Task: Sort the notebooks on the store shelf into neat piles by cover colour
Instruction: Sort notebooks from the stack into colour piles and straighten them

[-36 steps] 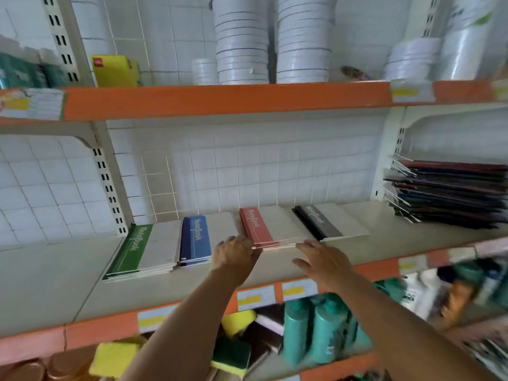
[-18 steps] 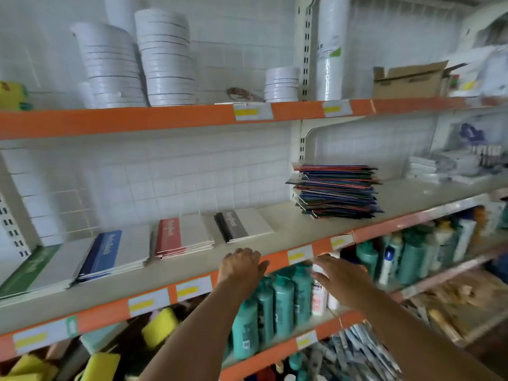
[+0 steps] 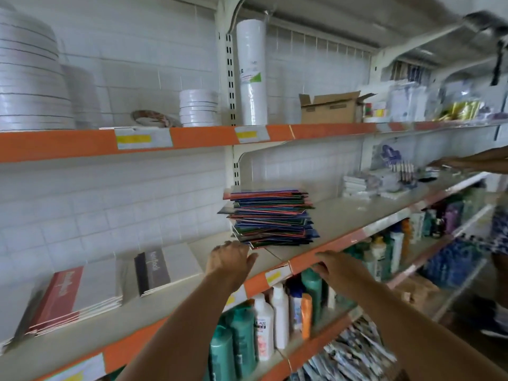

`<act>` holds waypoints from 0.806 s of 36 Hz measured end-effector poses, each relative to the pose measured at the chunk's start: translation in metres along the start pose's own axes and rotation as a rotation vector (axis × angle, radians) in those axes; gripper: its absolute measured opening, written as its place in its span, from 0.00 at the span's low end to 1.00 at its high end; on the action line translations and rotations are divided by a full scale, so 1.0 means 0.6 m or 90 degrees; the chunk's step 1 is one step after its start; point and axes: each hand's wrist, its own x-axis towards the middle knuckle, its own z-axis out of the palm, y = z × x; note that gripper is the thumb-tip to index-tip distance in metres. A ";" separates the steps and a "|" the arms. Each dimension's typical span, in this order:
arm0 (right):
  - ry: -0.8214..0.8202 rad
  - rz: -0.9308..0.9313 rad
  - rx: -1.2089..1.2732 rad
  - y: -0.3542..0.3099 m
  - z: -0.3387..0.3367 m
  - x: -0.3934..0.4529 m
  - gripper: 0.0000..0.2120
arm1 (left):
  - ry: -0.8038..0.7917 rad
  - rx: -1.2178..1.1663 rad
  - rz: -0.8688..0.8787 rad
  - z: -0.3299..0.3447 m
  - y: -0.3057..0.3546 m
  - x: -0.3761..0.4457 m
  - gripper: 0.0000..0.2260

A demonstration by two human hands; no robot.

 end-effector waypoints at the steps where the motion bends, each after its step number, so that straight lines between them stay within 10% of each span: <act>1: 0.011 -0.003 0.006 0.010 -0.004 0.012 0.18 | 0.012 -0.010 -0.002 -0.001 0.004 0.015 0.20; 29: 0.080 -0.184 0.007 0.148 -0.066 0.344 0.26 | 0.098 -0.056 -0.023 -0.035 0.184 0.332 0.25</act>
